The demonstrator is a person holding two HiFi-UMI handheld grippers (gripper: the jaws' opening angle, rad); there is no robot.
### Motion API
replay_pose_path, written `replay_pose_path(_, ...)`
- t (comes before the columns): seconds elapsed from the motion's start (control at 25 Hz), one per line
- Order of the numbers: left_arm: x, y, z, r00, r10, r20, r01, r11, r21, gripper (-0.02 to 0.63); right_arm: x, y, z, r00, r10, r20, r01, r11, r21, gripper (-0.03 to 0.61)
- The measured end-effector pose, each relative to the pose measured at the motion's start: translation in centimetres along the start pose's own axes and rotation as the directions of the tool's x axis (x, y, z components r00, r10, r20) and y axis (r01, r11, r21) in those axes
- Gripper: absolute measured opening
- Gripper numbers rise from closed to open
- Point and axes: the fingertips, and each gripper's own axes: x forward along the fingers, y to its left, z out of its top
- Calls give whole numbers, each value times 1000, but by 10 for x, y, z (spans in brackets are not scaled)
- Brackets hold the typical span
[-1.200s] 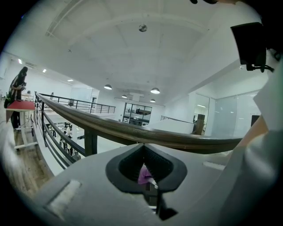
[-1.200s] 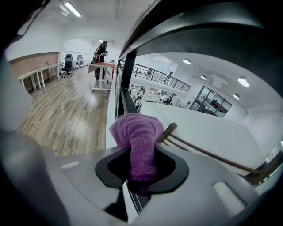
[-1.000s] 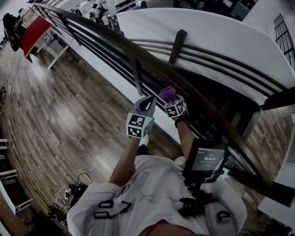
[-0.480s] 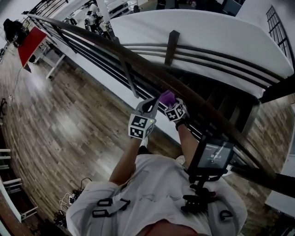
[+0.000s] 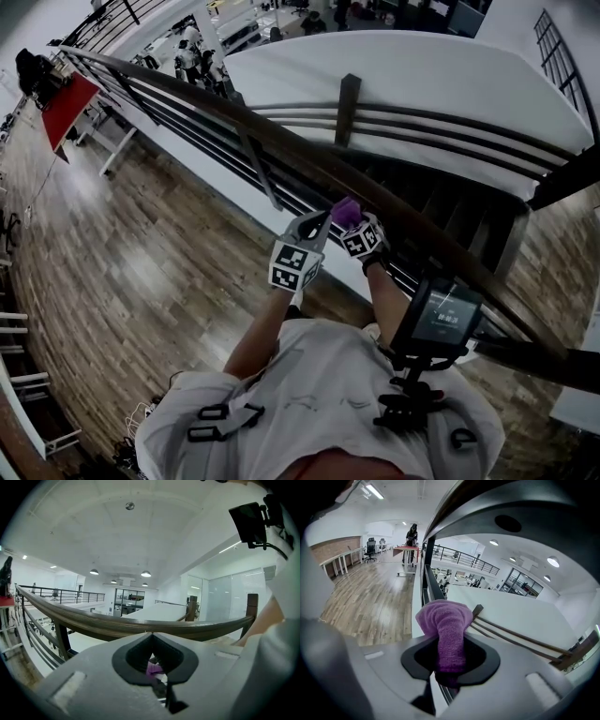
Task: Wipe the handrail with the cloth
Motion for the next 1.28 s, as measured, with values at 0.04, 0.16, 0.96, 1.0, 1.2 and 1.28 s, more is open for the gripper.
replay_pose_path(0.04, 1, -4, 0, 1000, -5, 0, 5, 1000, 3, -1, -1, -1, -3, 1000, -4, -2, 4, 1000, 1, 87)
replay_pose_path(0.16, 3, -17, -2, 1000, -20, -2, 20, 1000, 11, -1, -6, -5, -13, 1000, -6, -2, 6, 1000, 9, 88)
replay_pose_path(0.96, 13, -101, -14, 996, -91, -11, 91, 995, 37, -2, -41, -34, -78, 997, -73, 0, 73, 996, 43, 87)
replay_pose_path(1.0, 13, -104, -16, 996, -91, -14, 92, 995, 38, -1, -42, -35, -82, 997, -76, -1, 76, 996, 45, 87)
replay_pose_path(1.2, 17, -122, -23, 993, -112, -28, 113, 992, 50, -1, -53, -45, -102, 995, -102, -1, 101, 993, 55, 87)
replay_pose_path(1.28, 20, -134, -25, 991, -133, -35, 134, 989, 53, -1, -61, -50, -113, 993, -119, -2, 119, 991, 56, 88)
